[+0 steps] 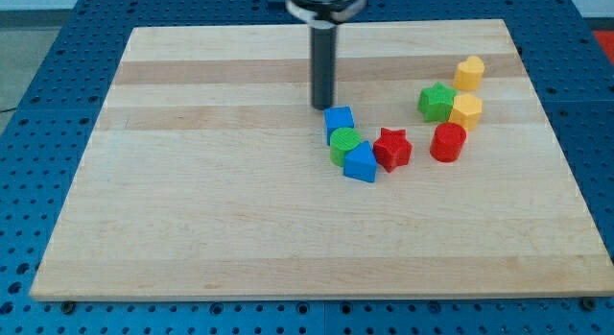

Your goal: Place the blue triangle in between the green circle and red star

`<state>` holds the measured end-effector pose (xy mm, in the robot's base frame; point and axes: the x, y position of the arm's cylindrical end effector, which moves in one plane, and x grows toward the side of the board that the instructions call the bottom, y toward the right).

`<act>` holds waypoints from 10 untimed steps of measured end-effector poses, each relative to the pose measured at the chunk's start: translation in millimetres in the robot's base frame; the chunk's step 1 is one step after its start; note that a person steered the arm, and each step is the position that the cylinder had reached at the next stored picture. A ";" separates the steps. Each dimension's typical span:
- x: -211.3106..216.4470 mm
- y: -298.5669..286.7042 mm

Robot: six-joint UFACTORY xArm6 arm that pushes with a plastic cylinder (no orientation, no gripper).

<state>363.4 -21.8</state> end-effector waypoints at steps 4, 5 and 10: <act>149.8 85.0; 146.8 81.5; 132.9 76.9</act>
<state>496.3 55.1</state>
